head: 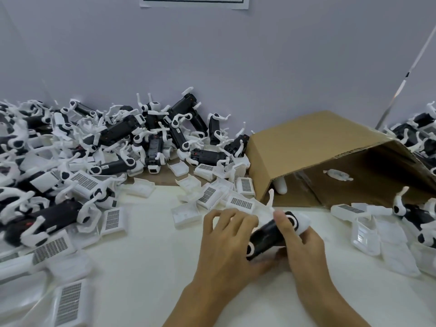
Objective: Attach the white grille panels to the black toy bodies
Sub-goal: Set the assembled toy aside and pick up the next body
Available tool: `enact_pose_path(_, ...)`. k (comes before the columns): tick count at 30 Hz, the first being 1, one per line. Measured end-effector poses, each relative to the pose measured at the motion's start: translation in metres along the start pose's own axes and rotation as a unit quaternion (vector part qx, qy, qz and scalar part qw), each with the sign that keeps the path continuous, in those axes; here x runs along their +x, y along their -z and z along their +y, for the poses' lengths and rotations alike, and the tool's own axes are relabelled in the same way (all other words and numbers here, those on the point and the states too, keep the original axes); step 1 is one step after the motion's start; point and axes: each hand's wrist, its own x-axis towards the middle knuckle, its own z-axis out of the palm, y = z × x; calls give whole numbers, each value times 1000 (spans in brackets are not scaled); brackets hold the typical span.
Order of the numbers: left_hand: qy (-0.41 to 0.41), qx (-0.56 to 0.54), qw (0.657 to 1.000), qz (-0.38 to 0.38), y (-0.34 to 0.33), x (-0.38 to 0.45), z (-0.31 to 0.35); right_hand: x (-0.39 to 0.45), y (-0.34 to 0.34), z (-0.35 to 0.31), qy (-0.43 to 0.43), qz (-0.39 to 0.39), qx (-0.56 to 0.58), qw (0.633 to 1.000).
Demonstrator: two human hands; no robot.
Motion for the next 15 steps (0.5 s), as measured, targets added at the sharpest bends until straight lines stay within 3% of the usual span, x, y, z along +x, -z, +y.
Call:
enact_pose_path(3, -2, 65, 998, -13, -3, 0, -2, 1, -1, -1, -8, -19, -44, 999)
enact_pose_path(6, -2, 80, 996, 32, -4, -2, -7, -4, -3, -2, 32, -56, -44, 997)
enact_pose_path(8, 72, -6, 995, 70, 0, -3, -8, -6, -4, -5, 70, -88, -18, 993)
enact_pose_path(9, 144, -106, 980, 84, 4, -2, -7, -6, -4, -5, 82, -94, -10, 992)
enact_pose_path(10, 228, -233, 941, 86, 8, -2, -6, -5, -4, -4, 90, -98, -4, 991)
enact_pose_path(11, 305, -364, 875, 89, 10, 0, -5, -5, -5, -3, 97, -101, -4, 990)
enact_pose_path(13, 415, -563, 707, 104, 13, 5, -6, -6, -6, -3, 114, -110, -26, 987)
enact_pose_path(15, 476, -669, 563, 92, 16, 10, -7, -8, -6, -2, 157, -139, -68, 975)
